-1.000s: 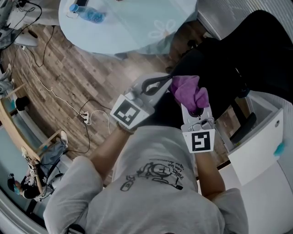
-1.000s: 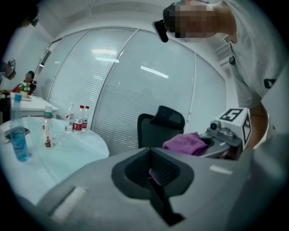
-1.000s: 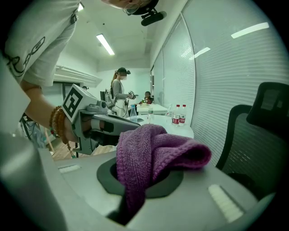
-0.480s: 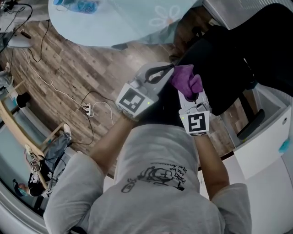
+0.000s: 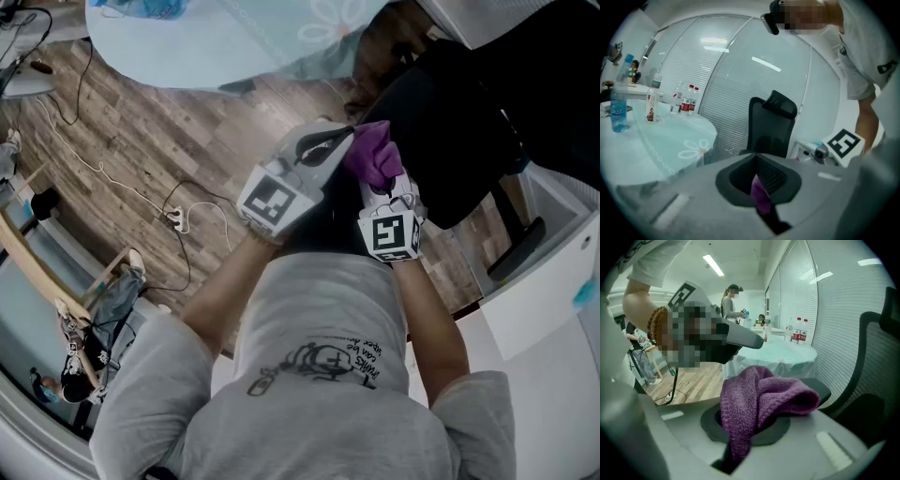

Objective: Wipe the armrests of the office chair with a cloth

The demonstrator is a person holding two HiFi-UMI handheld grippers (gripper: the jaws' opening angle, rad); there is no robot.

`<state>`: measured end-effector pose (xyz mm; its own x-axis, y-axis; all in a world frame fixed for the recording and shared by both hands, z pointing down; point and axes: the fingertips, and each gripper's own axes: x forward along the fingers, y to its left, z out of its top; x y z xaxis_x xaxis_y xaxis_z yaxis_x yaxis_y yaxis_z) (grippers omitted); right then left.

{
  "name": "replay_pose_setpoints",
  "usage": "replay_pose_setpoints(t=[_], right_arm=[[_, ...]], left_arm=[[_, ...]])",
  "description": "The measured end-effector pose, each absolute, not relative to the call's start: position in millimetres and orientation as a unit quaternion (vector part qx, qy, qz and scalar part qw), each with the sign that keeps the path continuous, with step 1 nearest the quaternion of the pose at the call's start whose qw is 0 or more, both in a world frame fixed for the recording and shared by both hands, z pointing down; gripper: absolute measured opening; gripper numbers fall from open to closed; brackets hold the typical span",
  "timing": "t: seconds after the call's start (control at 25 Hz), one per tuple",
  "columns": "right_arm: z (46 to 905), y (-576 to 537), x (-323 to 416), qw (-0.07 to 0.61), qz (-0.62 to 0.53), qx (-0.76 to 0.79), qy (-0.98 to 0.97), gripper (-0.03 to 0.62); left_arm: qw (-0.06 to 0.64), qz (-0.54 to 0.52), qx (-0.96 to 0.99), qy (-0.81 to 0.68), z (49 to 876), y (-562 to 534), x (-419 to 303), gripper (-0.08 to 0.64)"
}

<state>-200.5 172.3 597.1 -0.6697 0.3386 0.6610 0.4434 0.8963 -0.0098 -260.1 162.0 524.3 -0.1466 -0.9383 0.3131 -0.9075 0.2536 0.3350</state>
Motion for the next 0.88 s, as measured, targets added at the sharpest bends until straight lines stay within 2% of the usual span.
replay_pose_setpoints(t=[0.4, 0.88], right_arm=[[599.9, 140.3, -223.7, 0.348, -0.115, -0.218, -0.905, 0.031], [609.1, 47.8, -285.0, 0.353, -0.179, -0.202, -0.896, 0.031]], left_arm=[[0.235, -0.034, 0.612, -0.754, 522.0, 159.8, -258.9, 0.0], [0.236, -0.029, 0.618, -0.749, 521.8, 161.0, -252.6, 0.0]])
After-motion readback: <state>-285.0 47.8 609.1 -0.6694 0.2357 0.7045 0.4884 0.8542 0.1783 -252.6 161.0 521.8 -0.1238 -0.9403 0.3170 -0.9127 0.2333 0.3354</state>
